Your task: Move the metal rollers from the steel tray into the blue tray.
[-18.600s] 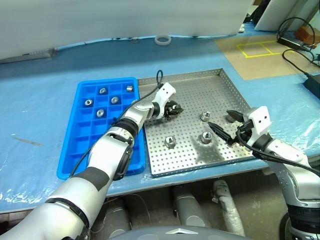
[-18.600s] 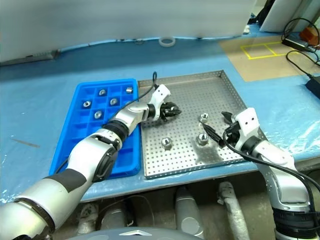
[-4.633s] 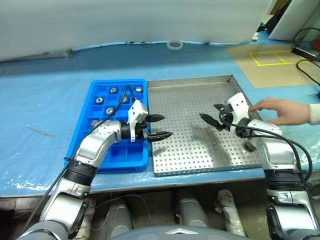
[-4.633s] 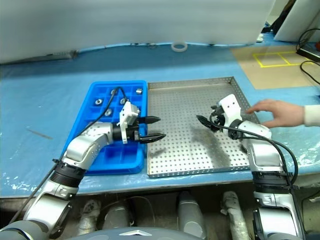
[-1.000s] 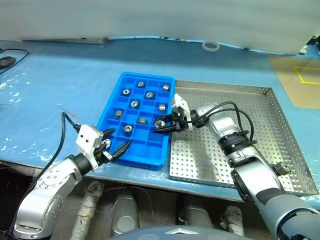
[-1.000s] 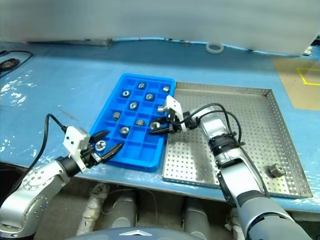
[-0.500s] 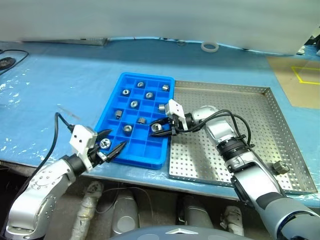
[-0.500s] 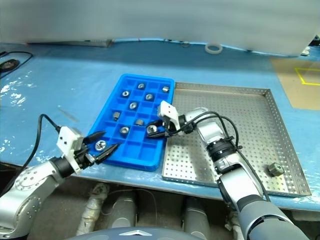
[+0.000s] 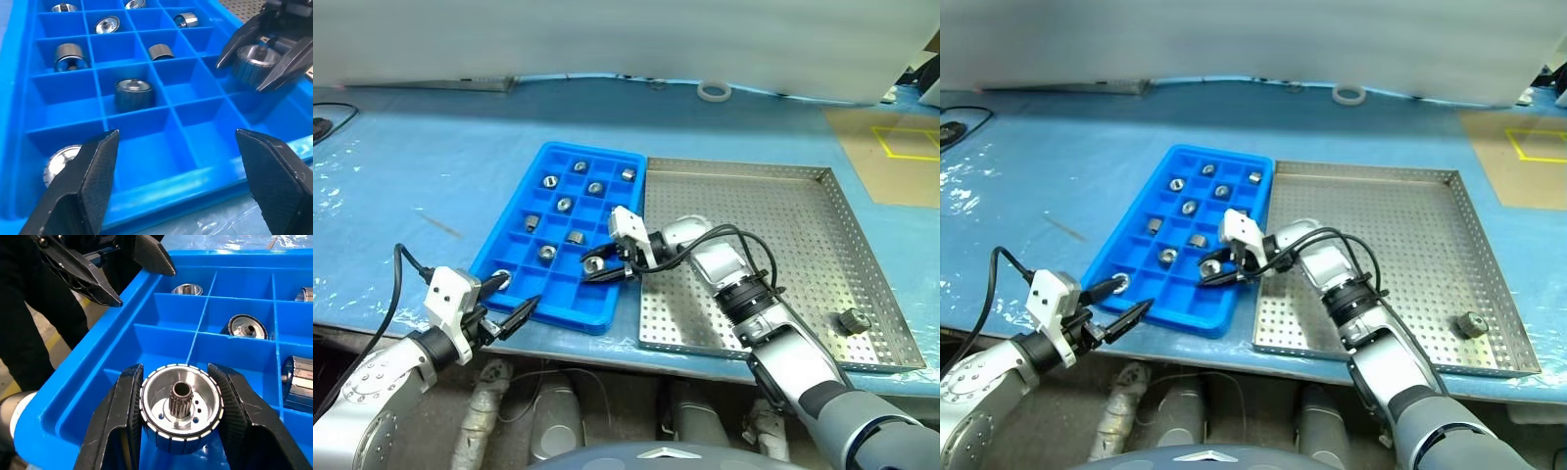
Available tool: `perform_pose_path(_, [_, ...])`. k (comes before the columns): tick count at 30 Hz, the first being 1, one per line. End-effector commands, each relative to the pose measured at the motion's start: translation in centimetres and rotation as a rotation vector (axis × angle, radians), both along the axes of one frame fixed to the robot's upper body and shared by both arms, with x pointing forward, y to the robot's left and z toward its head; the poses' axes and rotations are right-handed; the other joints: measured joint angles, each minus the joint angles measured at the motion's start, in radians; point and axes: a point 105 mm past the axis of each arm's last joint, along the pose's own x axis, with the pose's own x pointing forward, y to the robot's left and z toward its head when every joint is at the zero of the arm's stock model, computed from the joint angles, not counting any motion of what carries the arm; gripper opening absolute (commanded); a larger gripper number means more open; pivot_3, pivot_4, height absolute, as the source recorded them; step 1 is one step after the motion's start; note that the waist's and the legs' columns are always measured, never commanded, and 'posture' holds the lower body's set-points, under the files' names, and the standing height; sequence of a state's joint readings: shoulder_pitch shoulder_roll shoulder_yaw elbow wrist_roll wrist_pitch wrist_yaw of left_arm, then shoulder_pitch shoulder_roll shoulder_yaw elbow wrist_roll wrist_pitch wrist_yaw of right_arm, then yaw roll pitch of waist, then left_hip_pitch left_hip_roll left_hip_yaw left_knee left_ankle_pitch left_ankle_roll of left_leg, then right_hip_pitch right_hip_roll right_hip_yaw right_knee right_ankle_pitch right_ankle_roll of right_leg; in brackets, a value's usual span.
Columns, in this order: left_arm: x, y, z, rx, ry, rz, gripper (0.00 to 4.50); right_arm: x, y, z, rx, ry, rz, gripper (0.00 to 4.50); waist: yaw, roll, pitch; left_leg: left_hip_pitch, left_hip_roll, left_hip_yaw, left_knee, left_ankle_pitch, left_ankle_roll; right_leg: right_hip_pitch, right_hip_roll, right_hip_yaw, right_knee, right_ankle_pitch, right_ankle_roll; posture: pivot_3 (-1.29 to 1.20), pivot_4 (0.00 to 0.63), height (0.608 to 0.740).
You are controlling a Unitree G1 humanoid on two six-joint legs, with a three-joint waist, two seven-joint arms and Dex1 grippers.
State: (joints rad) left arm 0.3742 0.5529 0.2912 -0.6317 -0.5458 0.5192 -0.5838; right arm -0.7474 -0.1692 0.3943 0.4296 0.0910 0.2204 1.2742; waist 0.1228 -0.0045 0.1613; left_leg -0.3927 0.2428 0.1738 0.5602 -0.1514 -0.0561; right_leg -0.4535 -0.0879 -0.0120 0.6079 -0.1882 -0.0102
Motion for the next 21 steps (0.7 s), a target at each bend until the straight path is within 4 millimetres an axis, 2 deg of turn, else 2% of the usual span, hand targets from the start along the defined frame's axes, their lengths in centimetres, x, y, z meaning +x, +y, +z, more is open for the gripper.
perform_pose_path(1, [-0.2,-0.2,1.0,0.010,-0.048,-0.001,4.00,-0.4,1.8,1.0,0.060,-0.008,0.016,1.65,0.000,0.000,0.000,0.001,0.000,0.000,0.000,0.000,0.000,0.000,0.000,0.000,0.000,0.000,0.000,0.33,0.150,0.740])
perform_pose_path(5, [-0.3,-0.3,1.1,0.007,-0.049,-0.001,4.00,-1.5,1.7,4.4,0.188,0.090,0.103,1.65,0.007,0.000,0.000,0.001,0.000,-0.001,-0.001,0.000,0.000,0.000,0.000,0.000,0.000,0.000,0.000,0.33,0.150,0.740])
perform_pose_path(7, [-0.2,-0.4,1.2,0.006,-0.050,-0.002,4.00,-1.6,1.7,4.7,0.190,0.076,0.119,1.65,0.010,0.000,0.000,0.000,-0.001,-0.001,-0.001,0.000,0.000,0.000,0.000,0.000,0.000,0.000,0.000,0.33,0.150,0.740])
perform_pose_path(13, [-0.1,-0.5,1.3,0.003,-0.053,-0.006,4.00,-1.4,3.3,4.8,0.180,0.003,0.079,1.65,0.015,0.000,0.000,-0.003,-0.001,-0.001,-0.001,0.000,0.000,-0.001,0.000,0.000,-0.001,0.004,-0.006,0.33,0.150,0.740])
perform_pose_path(17, [-0.1,-0.4,1.4,0.005,-0.052,-0.003,4.00,-0.7,4.5,3.3,0.113,-0.076,0.023,1.65,0.014,0.000,0.000,-0.003,-0.001,-0.001,-0.001,0.000,-0.001,-0.001,0.000,0.000,-0.001,0.003,-0.004,0.33,0.150,0.740])
perform_pose_path(21, [-0.2,-0.2,1.4,0.005,-0.050,0.000,4.00,-1.0,5.0,2.1,0.064,-0.114,0.041,1.65,0.017,0.000,0.000,-0.003,-0.001,-0.001,-0.001,0.000,-0.001,-0.001,0.000,0.000,-0.001,0.000,-0.001,0.33,0.150,0.740])
